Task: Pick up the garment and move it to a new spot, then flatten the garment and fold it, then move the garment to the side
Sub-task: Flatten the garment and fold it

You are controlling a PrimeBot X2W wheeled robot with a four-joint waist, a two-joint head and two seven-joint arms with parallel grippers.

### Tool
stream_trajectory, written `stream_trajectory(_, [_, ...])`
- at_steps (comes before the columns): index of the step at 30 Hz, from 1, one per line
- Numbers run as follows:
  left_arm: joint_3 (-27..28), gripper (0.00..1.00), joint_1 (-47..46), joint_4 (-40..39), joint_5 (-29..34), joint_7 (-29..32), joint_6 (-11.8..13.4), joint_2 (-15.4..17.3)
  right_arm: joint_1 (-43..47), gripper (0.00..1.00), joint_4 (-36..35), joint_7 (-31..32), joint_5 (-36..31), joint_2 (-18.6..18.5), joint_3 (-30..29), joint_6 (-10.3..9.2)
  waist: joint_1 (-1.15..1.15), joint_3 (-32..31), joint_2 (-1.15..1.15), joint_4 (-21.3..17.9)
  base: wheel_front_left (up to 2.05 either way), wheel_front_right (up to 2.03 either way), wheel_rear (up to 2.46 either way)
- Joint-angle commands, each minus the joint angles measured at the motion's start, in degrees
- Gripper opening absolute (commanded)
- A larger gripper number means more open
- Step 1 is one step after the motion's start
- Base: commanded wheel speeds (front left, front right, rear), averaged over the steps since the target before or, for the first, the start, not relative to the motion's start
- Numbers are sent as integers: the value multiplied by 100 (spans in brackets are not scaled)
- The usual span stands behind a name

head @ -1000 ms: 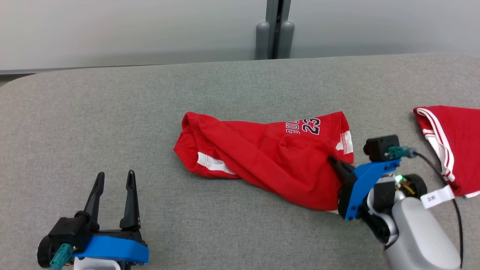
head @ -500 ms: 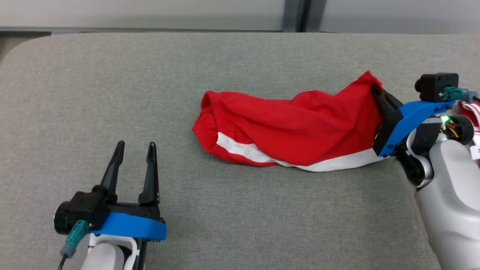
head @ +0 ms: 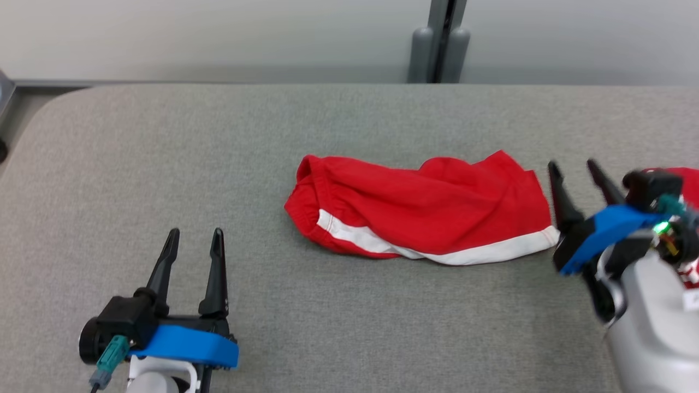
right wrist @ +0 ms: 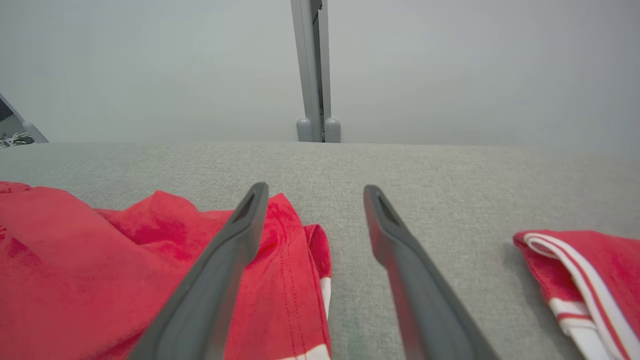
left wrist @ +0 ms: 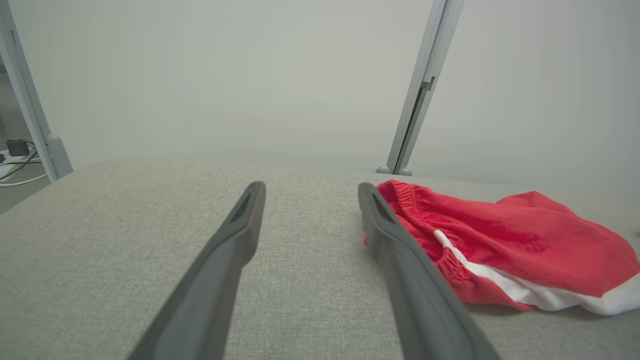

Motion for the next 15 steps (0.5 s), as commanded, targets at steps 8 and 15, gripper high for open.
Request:
stream_trajectory(8, [147, 100, 414, 224, 26, -24, 15, 97, 1561, 100, -1245, -666, -637, 460, -55, 1, 1, -676, 0, -527, 0, 0, 0])
stream_trajectory(15, [207, 100, 589, 486, -71, -23, 49, 139, 2569, 100, -2249, -620, -841, 689, -115, 1, 1, -972, 0, -725, 0, 0, 0])
